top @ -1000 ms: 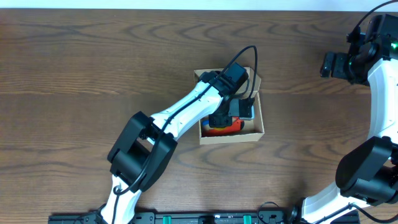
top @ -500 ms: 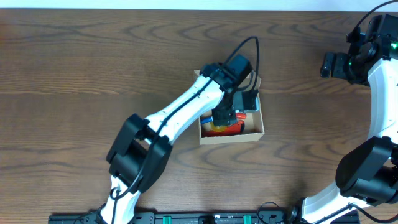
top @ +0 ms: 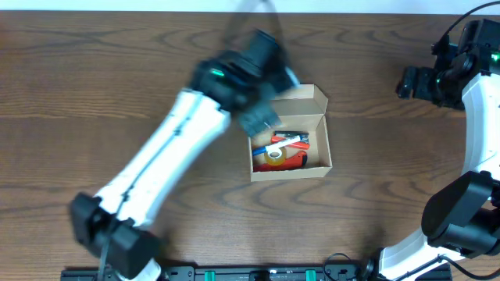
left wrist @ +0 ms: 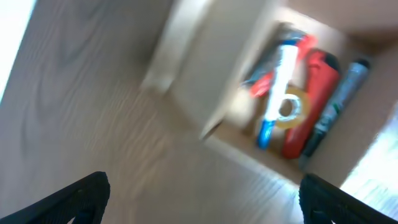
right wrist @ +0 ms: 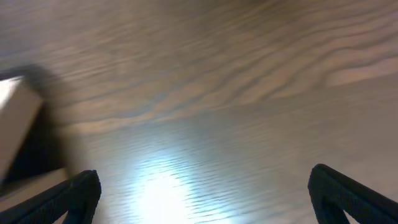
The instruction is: Pack container
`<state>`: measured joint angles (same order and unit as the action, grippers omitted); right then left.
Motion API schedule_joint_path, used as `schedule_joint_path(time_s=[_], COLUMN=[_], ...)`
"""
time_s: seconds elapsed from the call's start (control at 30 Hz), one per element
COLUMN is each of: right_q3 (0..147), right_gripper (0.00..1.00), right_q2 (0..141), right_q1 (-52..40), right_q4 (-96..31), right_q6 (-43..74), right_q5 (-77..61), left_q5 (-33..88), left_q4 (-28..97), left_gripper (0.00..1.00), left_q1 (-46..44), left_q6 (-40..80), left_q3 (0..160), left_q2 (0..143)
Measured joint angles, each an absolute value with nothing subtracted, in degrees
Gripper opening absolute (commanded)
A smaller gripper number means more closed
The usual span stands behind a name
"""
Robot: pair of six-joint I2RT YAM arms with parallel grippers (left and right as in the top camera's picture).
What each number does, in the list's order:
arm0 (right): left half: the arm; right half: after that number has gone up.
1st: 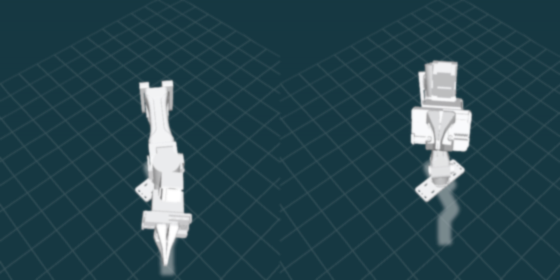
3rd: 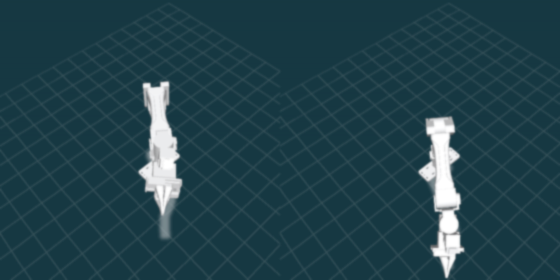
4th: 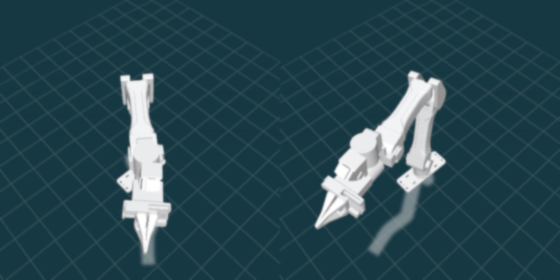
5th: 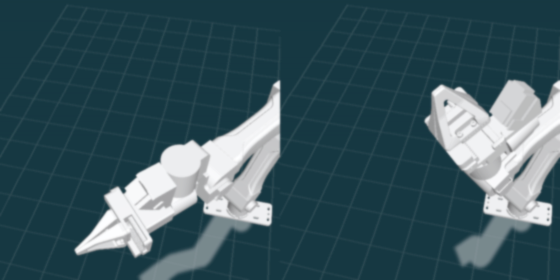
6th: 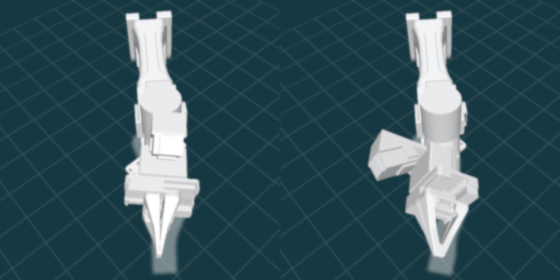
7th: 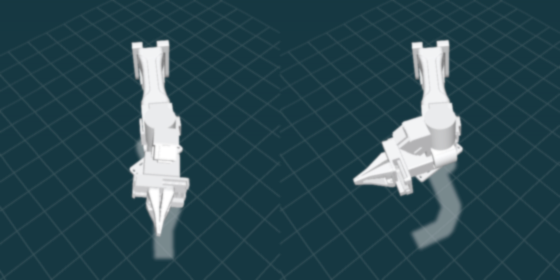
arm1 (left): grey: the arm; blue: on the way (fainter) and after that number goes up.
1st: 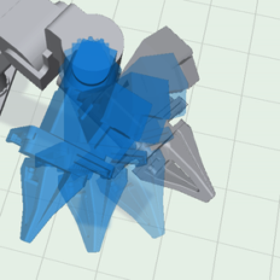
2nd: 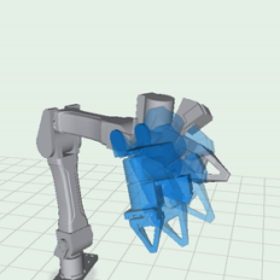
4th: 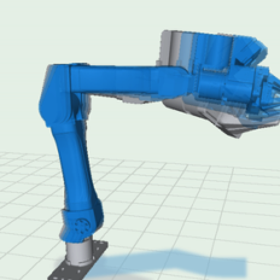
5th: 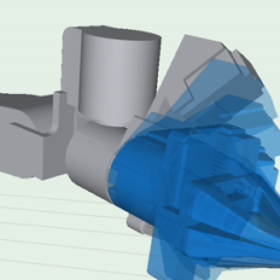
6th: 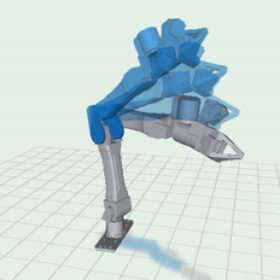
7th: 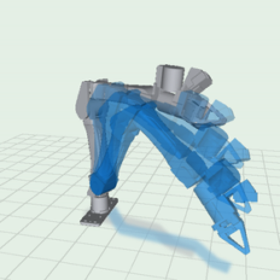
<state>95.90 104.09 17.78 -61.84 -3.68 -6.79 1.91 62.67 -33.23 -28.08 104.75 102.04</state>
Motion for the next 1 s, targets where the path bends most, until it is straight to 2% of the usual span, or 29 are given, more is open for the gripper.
schedule_joint_path(time_s=[0.03,0.1,0.2,0.23,0.27,0.37,0.4,0.43,0.47,0.63,1.0], right_q3=[95.9,95.9,95.9,95.9,95.8,95.4,94.8,94.2,93.6,91.8,90.9], right_gripper=[0.28,0.01,0.01,0.01,0.01,0.01,0.01,0.01,0.01,0.01,0.01], right_q2=[104.1,104.1,104.1,104.1,104.1,104.1,104.1,104.1,104.4,107.6,119.5], right_q1=[17.8,17.8,17.7,17.6,17.5,16.6,16.2,15.7,15.4,14.1,9.5], right_q4=[-62.5,-63.0,-63.3,-63.4,-63.5,-63.1,-62.9,-62.9,-62.8,-62.4,-58.7], right_q6=[-3.7,-3.7,-3.7,-3.6,-3.5,-3.2,-2.9,-2.6,-2.3,-1.7,-0.2], right_q5=[-8.9,-12.4,-18.3,-19.9,-21.5,-24.0,-24.6,-25.2,-25.8,-28.9,-33.1], left_q5=[3.6,7.3,16.2,19.7,22.5,32.1,35.2,37.8,40.8,47.8,52.8], left_q4=[62.9,62.9,62.6,62.4,62.4,62.4,62.4,62.4,62.4,62.3,59.0], left_gripper=[0.87,0.64,0.58,0.53,0.45,0.32,0.24,0.1,0.06,0.06,0.06], left_q1=[-29.6,-23.7,-14.2,-10.9,-8.3,-1.5,0.0,1.2,2.2,3.0,1.0], left_q6=[-25.9,-23.1,-20.3,-19.6,-19.0,-18.0,-17.8,-17.5,-17.4,-17.3,-15.7], left_q3=[104.8,104.8,104.7,104.4,104.1,103.0,102.6,102.1,101.5,99.8,99.7], left_q2=[101.0,100.1,100.1,100.5,100.9,103.7,105.1,106.7,108.8,117.6,128.7])
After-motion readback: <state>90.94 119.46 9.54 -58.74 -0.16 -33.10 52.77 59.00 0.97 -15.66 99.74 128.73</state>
